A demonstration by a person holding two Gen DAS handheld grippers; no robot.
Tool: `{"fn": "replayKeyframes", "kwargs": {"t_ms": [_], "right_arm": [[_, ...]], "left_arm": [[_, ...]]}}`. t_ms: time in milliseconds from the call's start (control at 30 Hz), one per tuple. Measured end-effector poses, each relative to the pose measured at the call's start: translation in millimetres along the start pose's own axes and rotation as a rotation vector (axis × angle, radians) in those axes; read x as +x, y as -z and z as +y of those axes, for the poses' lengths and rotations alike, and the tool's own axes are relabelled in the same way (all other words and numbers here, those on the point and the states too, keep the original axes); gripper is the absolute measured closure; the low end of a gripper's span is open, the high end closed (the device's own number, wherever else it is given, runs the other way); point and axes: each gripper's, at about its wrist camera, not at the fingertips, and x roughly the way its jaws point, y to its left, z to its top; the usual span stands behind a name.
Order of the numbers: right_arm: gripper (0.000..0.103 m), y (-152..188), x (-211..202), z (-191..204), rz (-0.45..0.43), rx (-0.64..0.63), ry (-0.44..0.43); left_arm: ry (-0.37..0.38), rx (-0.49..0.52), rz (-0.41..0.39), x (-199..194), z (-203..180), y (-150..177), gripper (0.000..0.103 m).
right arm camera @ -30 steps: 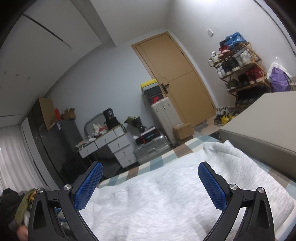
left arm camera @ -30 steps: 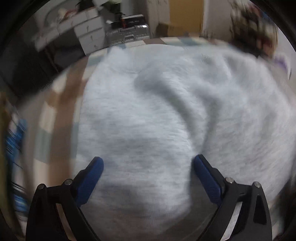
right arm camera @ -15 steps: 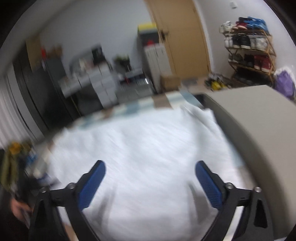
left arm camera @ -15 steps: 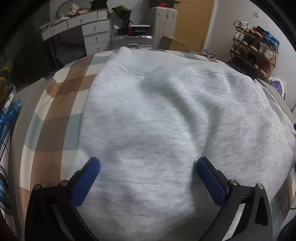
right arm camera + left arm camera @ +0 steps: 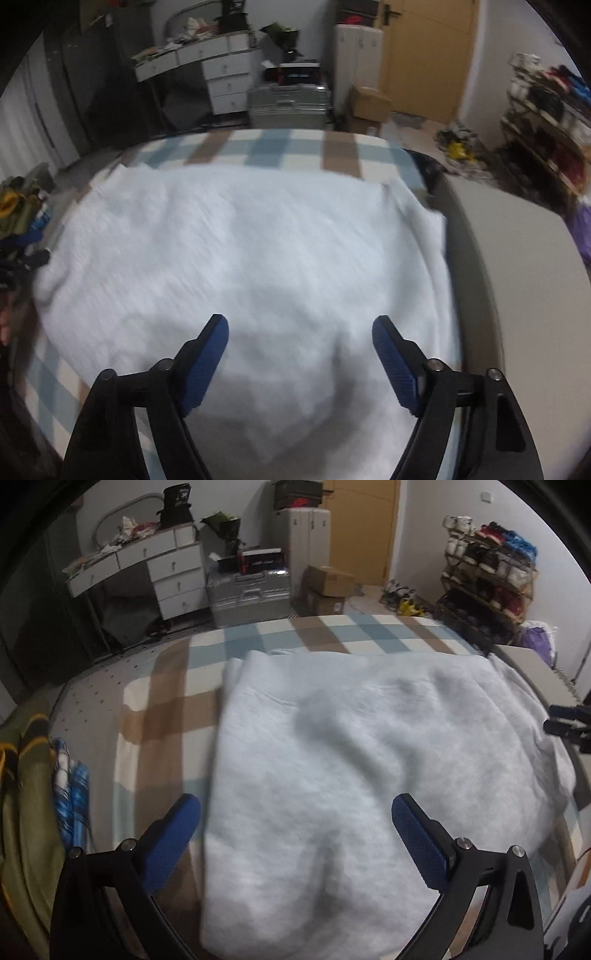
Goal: Fold large clothes
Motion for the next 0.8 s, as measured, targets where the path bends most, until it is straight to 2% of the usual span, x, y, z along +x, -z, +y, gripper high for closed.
{"fn": "replayKeyframes", "kwargs": {"t_ms": [67, 133, 167, 200, 233, 267, 300, 367, 400, 467, 533, 600, 700, 767, 800], "right_arm": [[0.022, -29.6, 13.6, 4.0, -0.01, 0.008, -0.041], [0.023, -56.0, 45.2, 4.5, 0.037, 0.023, -0.044], [0.026, -65.4, 66.2, 4.6, 0.077, 0.033, -0.074], [0.028, -64.9, 84.5, 2.6, 0.123, 0.037, -0.09], [0.026, -63.7, 108.0, 3.7, 0.192, 0.033, -0.075], [0.024, -56.5, 122.3, 6.2, 0.221, 0.017, -0.061], [0.026, -52.5, 121.4, 12.6, 0.191, -0.03, -0.034], [0.03, -56.0, 117.5, 14.9, 0.219, -0.057, -0.026], [0.043, -56.9, 108.6, 9.5, 0.219, -0.051, -0.034], [0.041, -61.8, 82.8, -7.1, 0.161, -0.046, -0.026], [0.028, -59.0, 59.7, -32.7, 0.102, -0.03, 0.039], [0.029, -55.9, 52.8, -59.7, 0.09, -0.006, 0.11], [0.029, -46.1, 69.7, -94.7, 0.153, 0.042, 0.206], [0.03, -44.3, 92.5, -103.3, 0.219, 0.049, 0.201], [0.03, -41.4, 103.3, -105.2, 0.251, 0.048, 0.183]], "left_arm": [[-0.019, -0.023, 0.033, 14.6, 8.1, -11.9, 0.002], [-0.015, -0.033, 0.063, 27.6, 13.6, -19.9, 0.002], [-0.027, -0.05, 0.084, 36.2, 18.4, -25.0, 0.002], [-0.033, -0.054, 0.101, 43.2, 20.7, -27.9, 0.002], [-0.03, -0.052, 0.12, 50.6, 22.3, -29.0, 0.002], [-0.021, -0.053, 0.15, 60.6, 24.7, -29.2, 0.002], [-0.034, -0.064, 0.182, 68.6, 27.8, -28.1, 0.002], [-0.042, -0.071, 0.229, 78.8, 32.8, -27.1, 0.004], [-0.025, -0.075, 0.218, 76.8, 35.0, -27.3, 0.006], [-0.019, -0.092, 0.181, 66.2, 41.0, -30.3, 0.006], [0.009, -0.086, 0.174, 63.3, 45.5, -35.1, 0.005], [-0.015, -0.08, 0.202, 74.4, 49.8, -40.6, 0.005], [-0.013, -0.056, 0.294, 103.7, 52.3, -39.8, 0.005], [0.067, -0.12, 0.313, 114.1, 59.0, -36.8, 0.005], [0.077, -0.139, 0.308, 112.7, 59.4, -35.9, 0.006]]}}
